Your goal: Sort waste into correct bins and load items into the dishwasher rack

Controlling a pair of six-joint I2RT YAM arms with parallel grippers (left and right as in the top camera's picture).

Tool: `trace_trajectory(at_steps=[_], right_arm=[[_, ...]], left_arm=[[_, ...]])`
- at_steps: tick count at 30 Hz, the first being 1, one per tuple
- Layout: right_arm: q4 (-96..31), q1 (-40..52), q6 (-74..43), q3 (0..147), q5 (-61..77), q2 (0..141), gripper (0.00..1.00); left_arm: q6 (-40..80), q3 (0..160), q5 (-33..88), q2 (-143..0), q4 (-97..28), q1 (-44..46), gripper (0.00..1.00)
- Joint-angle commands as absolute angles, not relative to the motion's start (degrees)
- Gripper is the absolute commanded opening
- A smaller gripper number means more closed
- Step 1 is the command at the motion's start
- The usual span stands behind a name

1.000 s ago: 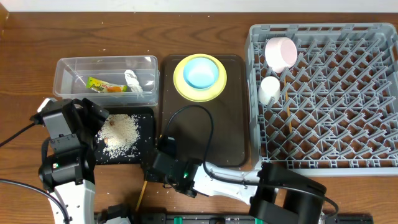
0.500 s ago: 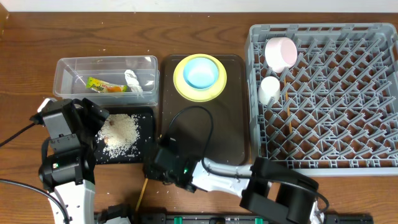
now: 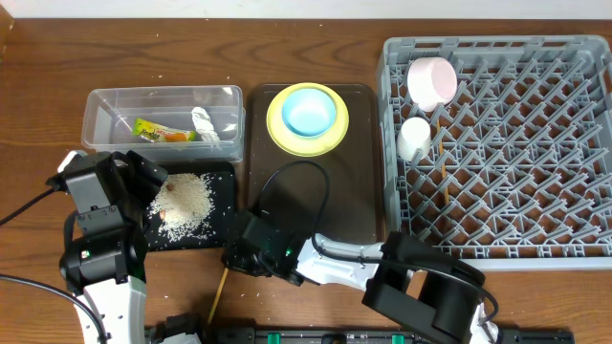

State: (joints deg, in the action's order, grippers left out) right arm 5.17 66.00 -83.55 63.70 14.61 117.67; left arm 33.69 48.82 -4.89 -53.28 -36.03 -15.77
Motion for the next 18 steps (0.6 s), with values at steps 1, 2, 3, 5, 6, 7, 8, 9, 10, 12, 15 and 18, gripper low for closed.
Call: trace_trajectory(at_steps=[1,2,3,5,6,7,8,9,10,12,15,18], right_arm=[[4.56,65.52,-83.50,63.70,14.90,119.15,0.12],[4.56,65.52,-83.50,63.70,14.90,119.15,0.11],[4.56,65.54,-83.53,63.70,14.90,119.15,0.10],[4.58,65.52,-83.53,63.70,14.90,119.15,0.08],[4.58,65.54,-83.53,63.70,14.90,119.13,0.07],[4.60,65.54,-83.53,63.70,14.98,119.13,0.06],[4.58,65.52,-83.50,63.70,15.29,119.13,0.04],[4.56,65.52,-83.48,63.70,15.57,119.09,0.04],[4.56,65.52,-83.24,63.70,15.55,119.04,0.03],[4.58,65.52,-82.63,63.70,15.53,118.87,0.03],[4.71,65.52,-81.60,63.70,15.53,118.50,0.01],[4.93,65.54,-79.53,63.70,15.53,117.73,0.01]], left_arm=[[34.20,49.82,-5.61,-53.49,-36.23,-16.12,0.98],[34.20,49.82,-5.61,-53.49,-36.23,-16.12,0.98],[34.20,49.82,-5.63,-53.49,-36.23,-16.12,0.98],[34.20,49.82,-5.61,-53.49,-36.23,-16.12,0.98],[34.20,49.82,-5.63,-53.49,-36.23,-16.12,0.98],[34.20,49.82,-5.63,-53.49,-36.23,-16.12,0.98],[34.20,49.82,-5.61,-53.49,-36.23,-16.12,0.98],[34.20,49.82,-5.63,-53.49,-36.23,-16.12,0.98],[34.20,49.82,-5.61,-53.49,-36.23,-16.12,0.98],[34.20,49.82,-5.63,-53.49,-36.23,-16.12,0.98],[34.20,49.82,-5.61,-53.49,-36.23,-16.12,0.98],[34.20,49.82,-5.63,-53.49,-36.23,-16.12,0.98]])
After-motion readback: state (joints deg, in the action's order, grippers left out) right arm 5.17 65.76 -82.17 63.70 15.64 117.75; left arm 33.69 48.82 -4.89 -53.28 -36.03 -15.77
